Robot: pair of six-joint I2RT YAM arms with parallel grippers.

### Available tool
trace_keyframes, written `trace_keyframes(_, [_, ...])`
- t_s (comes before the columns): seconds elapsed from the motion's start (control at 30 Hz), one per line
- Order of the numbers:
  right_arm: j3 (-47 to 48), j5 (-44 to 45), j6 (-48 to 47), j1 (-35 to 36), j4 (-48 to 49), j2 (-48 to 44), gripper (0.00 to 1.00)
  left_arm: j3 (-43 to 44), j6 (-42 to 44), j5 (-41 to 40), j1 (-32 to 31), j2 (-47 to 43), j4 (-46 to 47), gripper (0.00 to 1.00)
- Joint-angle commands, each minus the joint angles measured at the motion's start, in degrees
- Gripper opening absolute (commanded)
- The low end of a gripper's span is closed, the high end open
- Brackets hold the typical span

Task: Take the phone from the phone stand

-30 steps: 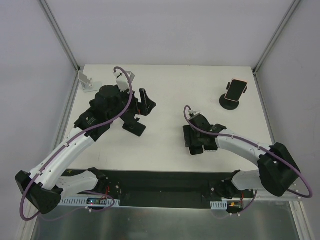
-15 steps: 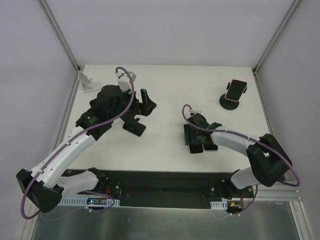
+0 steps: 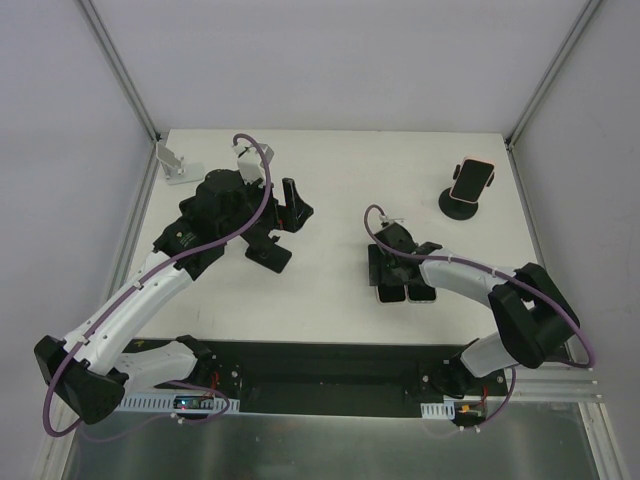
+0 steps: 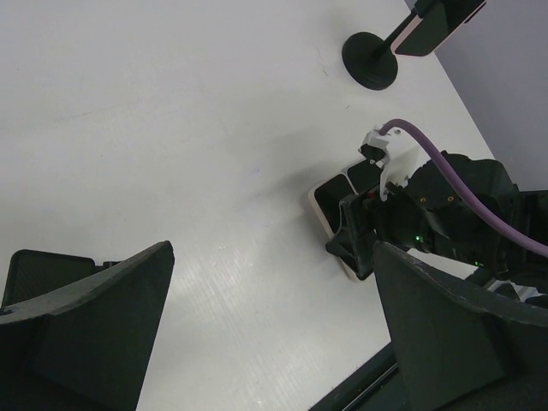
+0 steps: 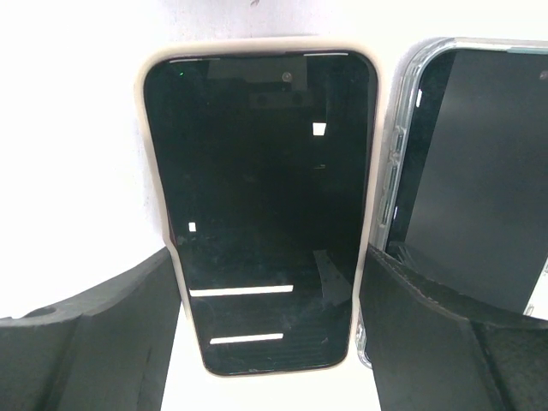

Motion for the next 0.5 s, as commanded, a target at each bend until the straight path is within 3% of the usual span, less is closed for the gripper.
trace_keyframes(0.0, [1.23,2.17,1.53,-0.6,2.12,0.99,0.34,1.82,0.83,-0.86,0.4,-0.17,-0.08,0.99])
trace_keyframes(0.4, [-0.26,1.91,3.55,-0.52,2.74,0.64,0.64,1.91,0.83,-0.95,0.4,0.09,-0.26,0.99])
trace_keyframes(0.47, [-0.62,1.91,3.64,-0.43,2.65,0.11,0.65,1.91,0.83,-0.95,0.4,0.1,-0.26,0.99])
